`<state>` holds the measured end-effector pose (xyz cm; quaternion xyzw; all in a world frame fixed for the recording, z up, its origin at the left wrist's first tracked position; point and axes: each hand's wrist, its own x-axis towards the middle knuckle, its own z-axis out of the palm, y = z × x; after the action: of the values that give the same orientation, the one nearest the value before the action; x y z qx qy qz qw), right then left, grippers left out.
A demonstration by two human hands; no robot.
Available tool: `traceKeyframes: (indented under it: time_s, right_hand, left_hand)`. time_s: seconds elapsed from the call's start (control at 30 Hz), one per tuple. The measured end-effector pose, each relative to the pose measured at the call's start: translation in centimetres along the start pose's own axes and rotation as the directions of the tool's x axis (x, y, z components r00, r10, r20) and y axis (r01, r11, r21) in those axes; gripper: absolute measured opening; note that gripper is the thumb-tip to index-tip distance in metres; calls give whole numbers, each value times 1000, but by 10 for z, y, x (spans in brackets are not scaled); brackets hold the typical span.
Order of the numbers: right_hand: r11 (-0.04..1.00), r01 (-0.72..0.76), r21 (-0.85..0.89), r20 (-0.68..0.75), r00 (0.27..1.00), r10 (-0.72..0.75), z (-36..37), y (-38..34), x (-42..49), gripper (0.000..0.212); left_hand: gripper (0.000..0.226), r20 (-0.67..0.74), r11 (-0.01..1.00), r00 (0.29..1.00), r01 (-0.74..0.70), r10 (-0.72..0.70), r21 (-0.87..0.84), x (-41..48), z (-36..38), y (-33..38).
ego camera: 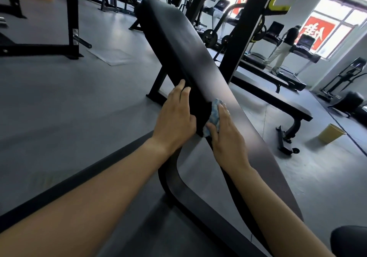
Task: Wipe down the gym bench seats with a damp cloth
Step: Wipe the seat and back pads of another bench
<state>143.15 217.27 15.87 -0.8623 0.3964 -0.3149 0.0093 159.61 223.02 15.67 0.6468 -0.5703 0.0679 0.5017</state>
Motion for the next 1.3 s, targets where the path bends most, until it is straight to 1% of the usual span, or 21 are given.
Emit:
traceKeyframes:
  time_s: [0.1, 0.23, 0.33, 0.43, 0.53, 0.67, 0.77, 0.9, 1.03, 1.1, 1.2, 1.3]
  right_hand:
    - [996, 77, 43, 39, 996, -79, -1, -17, 42, 61]
    - [993, 70, 99, 62, 995, -76, 9, -32, 79, 65]
    - [991, 81, 107, 42, 995, -86, 10, -25, 60, 70]
    - [994, 101, 47, 15, 995, -102, 6, -10, 26, 74]
    - [997, 71, 22, 2, 997, -71, 6, 0, 9, 74]
    - [999, 43, 19, -11, 999, -43, 7, -11, 23, 69]
    - [996, 54, 73, 21, 998, -56, 7, -30, 61, 68]
    - [992, 28, 120, 73, 997, -37, 12, -48, 106, 69]
    - [988, 78, 134, 38, 996, -84, 15, -43, 89, 73]
    - [989, 112, 97, -2, 994, -112, 16, -36, 69, 75]
    - [994, 103, 36, -40, 994, -101, 19, -30, 53, 76]
    - [996, 87, 32, -44, 995, -85, 20, -38, 61, 72]
  left_hand:
    - [61, -13, 999, 1000, 25, -26, -34, 3, -2, 1]
    - [60, -24, 999, 999, 32, -33, -44, 6, -7, 2]
    - [60, -28, 999, 999, 23, -25, -38, 7, -10, -1]
    - [62, -28, 999, 999, 27, -28, -34, 9, -12, -5]
    - [64, -38, 995, 997, 70, -72, -68, 11, -12, -11]
    - [66, -17, 982, 991, 128, -131, -138, 13, -12, -15]
    - [63, -15, 971, 987, 155, -160, -180, 16, -13, -12]
    - [55, -23, 955, 979, 190, -200, -228, 22, -16, -11]
    - [51, -20, 956, 980, 190, -200, -224, 26, -20, -14]
    - [51, -18, 954, 979, 192, -201, -230, 29, -25, -16]
    - [55, 9, 948, 978, 204, -208, -244, 34, -33, -20]
    - [60, 54, 942, 977, 214, -207, -258, 39, -39, -29]
